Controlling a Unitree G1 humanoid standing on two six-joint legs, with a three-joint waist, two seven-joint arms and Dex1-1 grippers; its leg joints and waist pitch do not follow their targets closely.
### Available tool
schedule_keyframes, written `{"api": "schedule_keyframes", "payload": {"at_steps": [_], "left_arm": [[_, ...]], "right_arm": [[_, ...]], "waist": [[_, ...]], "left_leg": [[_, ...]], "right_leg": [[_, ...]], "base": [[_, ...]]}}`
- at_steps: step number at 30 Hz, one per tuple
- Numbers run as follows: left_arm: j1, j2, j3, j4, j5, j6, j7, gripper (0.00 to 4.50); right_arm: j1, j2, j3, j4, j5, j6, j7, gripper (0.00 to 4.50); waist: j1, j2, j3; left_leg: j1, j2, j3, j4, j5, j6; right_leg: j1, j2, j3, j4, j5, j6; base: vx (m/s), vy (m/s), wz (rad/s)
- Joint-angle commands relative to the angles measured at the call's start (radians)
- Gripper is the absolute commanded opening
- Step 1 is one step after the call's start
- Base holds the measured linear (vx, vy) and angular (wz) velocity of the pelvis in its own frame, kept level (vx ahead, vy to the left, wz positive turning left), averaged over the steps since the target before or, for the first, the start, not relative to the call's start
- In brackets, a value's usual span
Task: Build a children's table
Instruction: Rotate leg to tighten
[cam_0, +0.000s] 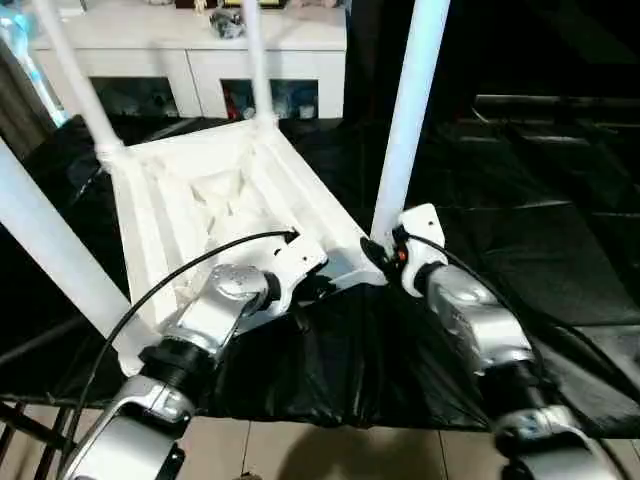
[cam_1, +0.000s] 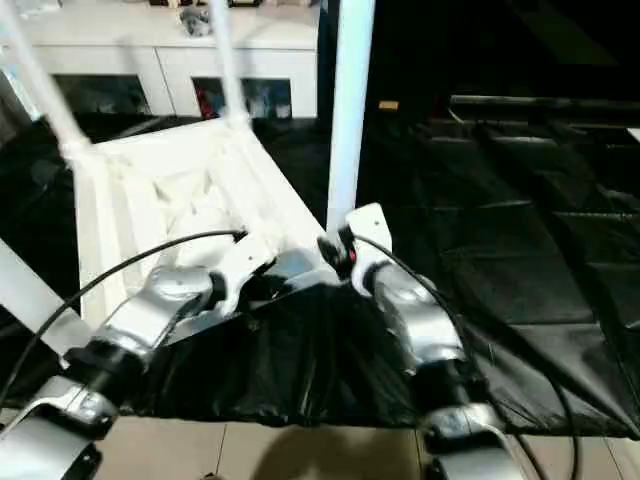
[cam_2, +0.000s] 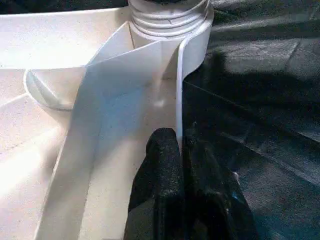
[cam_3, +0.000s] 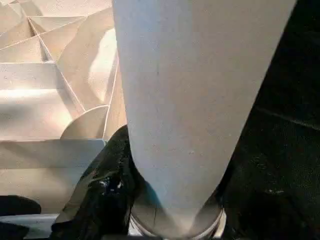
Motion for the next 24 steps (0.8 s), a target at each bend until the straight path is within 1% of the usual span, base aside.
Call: {"api": "schedule_keyframes", "payload": {"at_steps": [1, 2, 3, 4, 5, 6, 7, 8, 9, 10, 11, 12, 13, 14, 15, 16, 18, 19, 20, 21, 22, 23, 24], "left_arm": [[-0.030, -0.062, -0.037, 0.000, -0.003, -0.070, 0.019, 0.00], [-0.022, -0.042, -0.038, -0.009, -0.003, -0.099, -0.010, 0.00], [-0.011, -0.023, -0.033, -0.023, -0.009, -0.110, -0.038, 0.00], [-0.009, -0.021, -0.033, -0.024, -0.010, -0.111, -0.040, 0.00], [0.009, 0.008, -0.029, -0.044, -0.022, -0.137, -0.084, 0.00], [0.011, 0.012, -0.028, -0.047, -0.023, -0.140, -0.090, 0.00], [0.019, 0.023, -0.026, -0.056, -0.028, -0.140, -0.107, 0.00], [0.020, 0.024, -0.025, -0.057, -0.028, -0.140, -0.110, 0.00], [0.034, 0.044, -0.023, -0.072, -0.041, -0.156, -0.150, 0.00], [0.056, 0.074, -0.013, -0.099, -0.068, -0.160, -0.212, 0.00], [0.066, 0.087, -0.008, -0.112, -0.083, -0.164, -0.245, 0.00], [0.070, 0.094, -0.006, -0.118, -0.090, -0.158, -0.260, 0.00], [0.074, 0.108, -0.001, -0.124, -0.099, -0.161, -0.291, 0.00], [0.076, 0.116, 0.000, -0.124, -0.104, -0.169, -0.309, 0.00], [0.077, 0.124, 0.002, -0.126, -0.111, -0.165, -0.327, 0.00], [0.077, 0.129, 0.002, -0.124, -0.113, -0.169, -0.339, 0.00], [0.080, 0.146, 0.004, -0.125, -0.119, -0.175, -0.382, 0.00], [0.081, 0.155, 0.002, -0.125, -0.121, -0.180, -0.402, 0.00], [0.082, 0.158, 0.002, -0.126, -0.122, -0.181, -0.408, 0.00], [0.082, 0.167, 0.000, -0.127, -0.124, -0.184, -0.426, 0.00], [0.082, 0.170, 0.000, -0.126, -0.126, -0.184, -0.433, 0.00], [0.080, 0.177, -0.002, -0.123, -0.126, -0.187, -0.449, 0.00], [0.078, 0.183, -0.003, -0.117, -0.124, -0.191, -0.461, 0.00]], "right_arm": [[0.018, 0.105, 0.108, 0.007, 0.045, 0.026, 0.109, 2.66], [0.029, 0.085, 0.105, -0.017, 0.050, 0.022, 0.147, 2.71], [0.042, 0.054, 0.106, -0.040, 0.054, 0.020, 0.191, 2.85], [0.043, 0.051, 0.107, -0.042, 0.054, 0.019, 0.195, 3.02], [0.058, -0.004, 0.120, -0.065, 0.050, 0.005, 0.261, 3.12], [0.060, -0.012, 0.123, -0.068, 0.049, 0.002, 0.270, 3.12], [0.065, -0.037, 0.128, -0.075, 0.045, -0.010, 0.300, 3.22], [0.066, -0.040, 0.129, -0.076, 0.045, -0.011, 0.303, 3.22], [0.071, -0.076, 0.134, -0.083, 0.046, -0.028, 0.353, 3.22], [0.080, -0.142, 0.148, -0.100, 0.051, -0.057, 0.454, 3.22], [0.085, -0.171, 0.157, -0.108, 0.055, -0.072, 0.504, 3.22], [0.088, -0.187, 0.163, -0.115, 0.059, -0.078, 0.535, 3.22], [0.094, -0.218, 0.175, -0.131, 0.067, -0.083, 0.598, 3.22], [0.097, -0.235, 0.182, -0.139, 0.072, -0.082, 0.633, 3.22], [0.099, -0.251, 0.190, -0.145, 0.073, -0.087, 0.664, 3.22], [0.102, -0.261, 0.194, -0.149, 0.072, -0.092, 0.687, 3.22], [0.105, -0.289, 0.204, -0.157, 0.069, -0.109, 0.755, 3.22], [0.105, -0.299, 0.206, -0.158, 0.071, -0.112, 0.784, 3.22], [0.104, -0.304, 0.209, -0.158, 0.075, -0.112, 0.795, 3.22], [0.101, -0.319, 0.216, -0.159, 0.086, -0.110, 0.829, 3.22], [0.100, -0.325, 0.220, -0.159, 0.090, -0.108, 0.844, 3.22], [0.100, -0.339, 0.232, -0.160, 0.091, -0.114, 0.877, 2.97], [0.099, -0.349, 0.242, -0.159, 0.087, -0.118, 0.898, 2.90]], "waist": [[-0.004, -0.010, -0.041], [-0.002, -0.011, -0.043], [0.001, -0.015, -0.043], [0.003, -0.014, -0.044], [0.004, -0.016, -0.044], [0.009, -0.016, -0.047], [0.007, -0.016, -0.047], [0.008, -0.014, -0.048], [0.010, -0.014, -0.050], [0.011, -0.016, -0.051], [0.010, -0.016, -0.052], [0.010, -0.020, -0.053], [0.010, -0.018, -0.056], [0.011, -0.017, -0.056], [0.012, -0.022, -0.055], [0.013, -0.019, -0.053], [0.014, -0.022, -0.051], [0.014, -0.022, -0.050], [0.014, -0.022, -0.050], [0.015, -0.022, -0.050], [0.015, -0.025, -0.050], [0.016, -0.024, -0.050], [0.017, -0.024, -0.051]], "left_leg": [[-0.002, 0.034, -0.008, -0.091, -0.282, 0.006], [-0.001, 0.034, -0.006, -0.090, -0.264, 0.011], [-0.004, 0.034, -0.005, -0.089, -0.248, 0.021], [-0.007, 0.035, -0.005, -0.089, -0.229, 0.027], [-0.007, 0.034, -0.004, -0.088, -0.219, 0.029], [-0.007, 0.036, -0.003, -0.085, -0.201, 0.039], [-0.010, 0.036, -0.001, -0.084, -0.173, 0.046], [-0.011, 0.037, -0.002, -0.085, -0.159, 0.045], [-0.010, 0.038, -0.001, -0.081, -0.142, 0.049], [-0.009, 0.039, 0.001, -0.079, -0.132, 0.056], [-0.011, 0.039, 0.003, -0.077, -0.121, 0.063], [-0.012, 0.038, 0.006, -0.075, -0.100, 0.077], [-0.011, 0.038, 0.006, -0.072, -0.078, 0.090], [-0.010, 0.039, 0.006, -0.071, -0.074, 0.097], [-0.011, 0.038, 0.008, -0.069, -0.073, 0.110], [-0.010, 0.040, 0.009, -0.071, -0.078, 0.113], [-0.009, 0.042, 0.010, -0.071, -0.095, 0.111], [-0.008, 0.043, 0.010, -0.072, -0.108, 0.109], [-0.008, 0.043, 0.010, -0.072, -0.108, 0.109], [-0.008, 0.044, 0.010, -0.073, -0.114, 0.102], [-0.008, 0.044, 0.010, -0.073, -0.114, 0.101], [-0.006, 0.045, 0.010, -0.073, -0.114, 0.101], [-0.005, 0.045, 0.010, -0.071, -0.106, 0.103]], "right_leg": [[0.024, -0.056, 0.038, -0.094, -0.316, -0.157], [0.025, -0.056, 0.039, -0.092, -0.296, -0.160], [0.028, -0.056, 0.040, -0.092, -0.280, -0.159], [0.031, -0.058, 0.039, -0.089, -0.262, -0.163], [0.032, -0.057, 0.039, -0.089, -0.254, -0.165], [0.035, -0.058, 0.039, -0.086, -0.227, -0.169], [0.035, -0.059, 0.039, -0.083, -0.195, -0.179], [0.038, -0.059, 0.037, -0.080, -0.182, -0.184], [0.040, -0.058, 0.035, -0.077, -0.151, -0.193], [0.041, -0.056, 0.034, -0.072, -0.115, -0.207], [0.043, -0.055, 0.034, -0.069, -0.088, -0.213], [0.044, -0.054, 0.034, -0.065, -0.044, -0.225], [0.044, -0.052, 0.034, -0.060, 0.002, -0.239], [0.044, -0.052, 0.033, -0.058, 0.015, -0.246], [0.044, -0.051, 0.031, -0.058, 0.025, -0.252], [0.042, -0.052, 0.031, -0.059, 0.008, -0.255], [0.042, -0.053, 0.031, -0.062, -0.028, -0.254], [0.041, -0.055, 0.031, -0.063, -0.053, -0.255], [0.041, -0.055, 0.031, -0.063, -0.053, -0.255], [0.041, -0.055, 0.031, -0.064, -0.072, -0.254], [0.041, -0.054, 0.031, -0.063, -0.072, -0.254], [0.039, -0.054, 0.032, -0.063, -0.069, -0.257], [0.040, -0.054, 0.031, -0.060, -0.054, -0.262]], "base": [[0.000, 0.000, 0.00], [0.000, 0.000, 0.00], [0.000, 0.000, 0.00], [0.000, 0.000, 0.00], [0.000, 0.000, 0.00], [0.000, 0.000, 0.00], [0.000, 0.000, 0.00], [0.000, 0.000, 0.00], [0.000, 0.000, 0.00], [0.000, 0.000, 0.00], [0.000, 0.000, 0.00], [0.000, 0.000, 0.00], [0.000, 0.000, 0.00], [0.000, 0.000, 0.00], [0.000, 0.000, 0.00], [0.000, 0.000, 0.00], [0.000, 0.000, 0.00], [0.000, 0.000, 0.00], [0.000, 0.000, 0.00], [0.000, 0.000, 0.00], [0.000, 0.000, 0.00], [0.000, 0.000, 0.00], [0.000, 0.000, 0.00]]}}
